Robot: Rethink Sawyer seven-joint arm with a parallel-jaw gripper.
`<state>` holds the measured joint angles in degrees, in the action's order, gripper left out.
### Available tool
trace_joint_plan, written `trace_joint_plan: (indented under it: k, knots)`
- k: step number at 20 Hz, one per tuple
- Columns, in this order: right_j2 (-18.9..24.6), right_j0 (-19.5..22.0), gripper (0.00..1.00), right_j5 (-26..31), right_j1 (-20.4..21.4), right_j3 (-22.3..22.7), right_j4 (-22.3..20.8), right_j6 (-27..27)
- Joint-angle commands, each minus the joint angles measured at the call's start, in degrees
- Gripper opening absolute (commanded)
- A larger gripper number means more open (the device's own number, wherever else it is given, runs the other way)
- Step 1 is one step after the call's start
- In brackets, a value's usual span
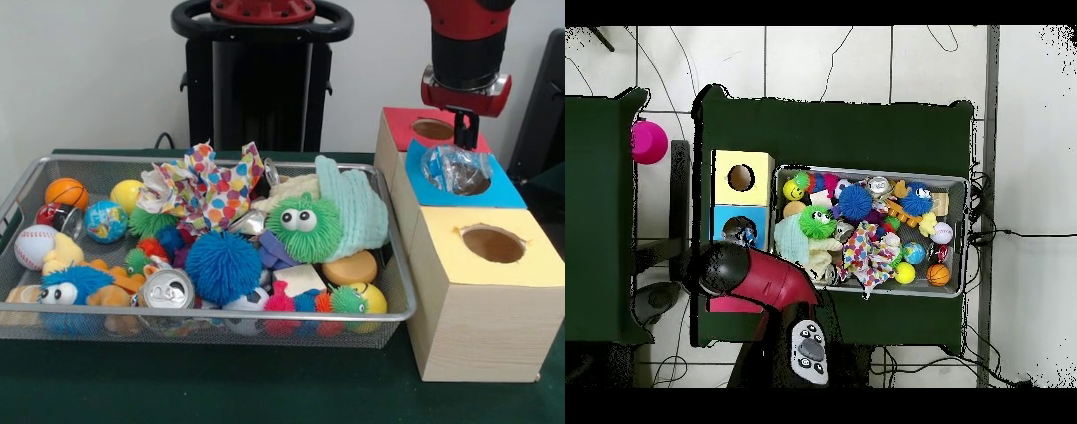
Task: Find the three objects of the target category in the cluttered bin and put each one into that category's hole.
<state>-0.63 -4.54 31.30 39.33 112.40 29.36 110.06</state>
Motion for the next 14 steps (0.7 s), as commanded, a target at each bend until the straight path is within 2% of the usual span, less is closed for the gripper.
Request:
trace_joint_plan:
  k: [1, 9, 14]
  knots:
    - [2.06, 6.38, 0.0, -33.54, -16.77, -9.36, -4.75, 11.39]
    - [3.18, 8.65, 0.0, -36.67, -18.97, -11.84, -9.26, 12.26]
    - [3.21, 8.7, 0.0, -35.53, -18.47, -11.83, -9.68, 13.37]
